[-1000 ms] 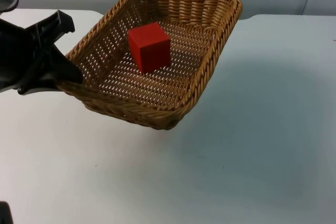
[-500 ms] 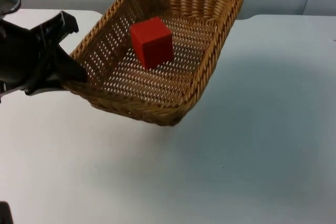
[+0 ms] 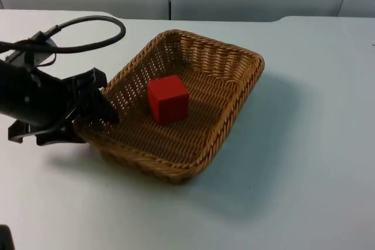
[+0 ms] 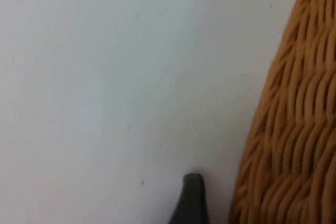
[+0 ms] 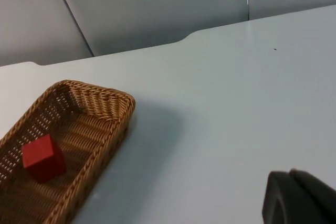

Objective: Pick up the basket with the left hand and place the cube into the basket with the right hand.

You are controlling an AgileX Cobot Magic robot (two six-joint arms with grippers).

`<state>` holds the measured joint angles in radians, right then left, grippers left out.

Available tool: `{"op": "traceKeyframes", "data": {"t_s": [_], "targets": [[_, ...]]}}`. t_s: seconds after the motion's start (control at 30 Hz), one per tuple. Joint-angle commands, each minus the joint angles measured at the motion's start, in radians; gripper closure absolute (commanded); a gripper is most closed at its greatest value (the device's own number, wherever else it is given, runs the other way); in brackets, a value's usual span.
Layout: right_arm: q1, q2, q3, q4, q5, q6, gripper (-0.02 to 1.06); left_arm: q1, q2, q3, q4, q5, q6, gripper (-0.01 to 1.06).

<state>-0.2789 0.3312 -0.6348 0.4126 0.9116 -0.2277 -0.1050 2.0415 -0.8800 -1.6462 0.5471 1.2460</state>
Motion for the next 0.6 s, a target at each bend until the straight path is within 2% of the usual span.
{"op": "traceKeyframes", "data": {"t_s": [0.0,0.03,0.07,0.13,0.2,0.27,0.3,0.43,0.47,0.57], "targets": [[0.003,-0.003,0.004,0.006,0.002,-0.011,1.04,-0.008,0.001,-0.032,0.025,0.0,0.003,0.33],[0.003,-0.003,0.004,0.006,0.002,-0.016,1.04,-0.008,0.001,-0.052,0.082,-0.012,-0.006,0.33],[0.003,-0.003,0.004,0.006,0.002,-0.016,1.04,-0.008,0.001,-0.085,0.193,-0.037,-0.065,0.33],[0.003,-0.003,0.004,0.006,0.002,-0.016,1.04,-0.008,0.001,-0.096,0.219,-0.044,-0.084,0.33],[0.003,-0.003,0.004,0.003,0.002,-0.015,1.04,-0.008,0.001,-0.134,0.36,-0.046,-0.191,0.33],[0.003,-0.003,0.004,0.002,-0.003,-0.015,1.04,-0.008,0.001,-0.178,0.454,-0.014,-0.28,0.33],[0.003,-0.003,0.004,0.002,-0.003,-0.015,1.04,-0.008,0.001,-0.178,0.454,-0.014,-0.28,0.33],[0.003,-0.003,0.004,0.002,-0.018,-0.015,1.04,-0.008,0.001,-0.271,0.615,0.076,-0.43,0.33],[0.003,-0.003,0.004,0.002,-0.018,-0.015,1.04,-0.008,0.001,-0.271,0.615,0.076,-0.43,0.33],[0.003,-0.003,0.004,0.002,-0.027,-0.015,1.04,-0.008,0.001,-0.342,0.679,0.147,-0.472,0.33]]}}
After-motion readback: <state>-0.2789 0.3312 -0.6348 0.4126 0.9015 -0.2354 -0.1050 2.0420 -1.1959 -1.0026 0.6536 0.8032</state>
